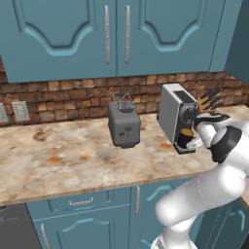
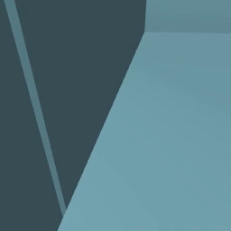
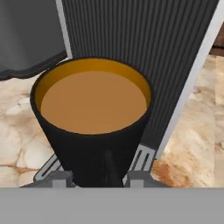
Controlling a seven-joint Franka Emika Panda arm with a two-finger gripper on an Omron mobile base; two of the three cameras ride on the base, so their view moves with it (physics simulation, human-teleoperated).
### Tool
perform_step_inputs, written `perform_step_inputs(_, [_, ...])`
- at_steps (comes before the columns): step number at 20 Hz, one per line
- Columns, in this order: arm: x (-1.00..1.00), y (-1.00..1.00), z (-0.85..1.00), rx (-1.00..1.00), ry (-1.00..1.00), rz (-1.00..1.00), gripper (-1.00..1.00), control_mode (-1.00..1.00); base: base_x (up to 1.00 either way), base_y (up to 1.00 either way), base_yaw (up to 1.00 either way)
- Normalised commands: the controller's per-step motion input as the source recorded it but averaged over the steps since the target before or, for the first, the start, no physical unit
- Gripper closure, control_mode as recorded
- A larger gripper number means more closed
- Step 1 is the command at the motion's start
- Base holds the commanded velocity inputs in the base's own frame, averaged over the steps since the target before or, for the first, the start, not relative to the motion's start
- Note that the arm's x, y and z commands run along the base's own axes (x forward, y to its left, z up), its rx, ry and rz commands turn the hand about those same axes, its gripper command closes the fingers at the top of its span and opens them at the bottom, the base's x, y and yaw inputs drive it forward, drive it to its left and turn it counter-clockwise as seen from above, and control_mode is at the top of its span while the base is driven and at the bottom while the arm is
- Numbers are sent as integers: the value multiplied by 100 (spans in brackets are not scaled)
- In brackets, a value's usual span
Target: Pick up the brewed coffee from the coffee machine and place it next to the breakfast plate on the dining counter.
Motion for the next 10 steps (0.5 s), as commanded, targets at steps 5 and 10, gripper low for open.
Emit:
perform_step_inputs(5, [-57, 33, 2, -5, -7, 5, 100, -100, 0, 0, 0])
perform_step_inputs(10, [-45, 43, 43, -6, -2, 11, 100, -100, 0, 0, 0])
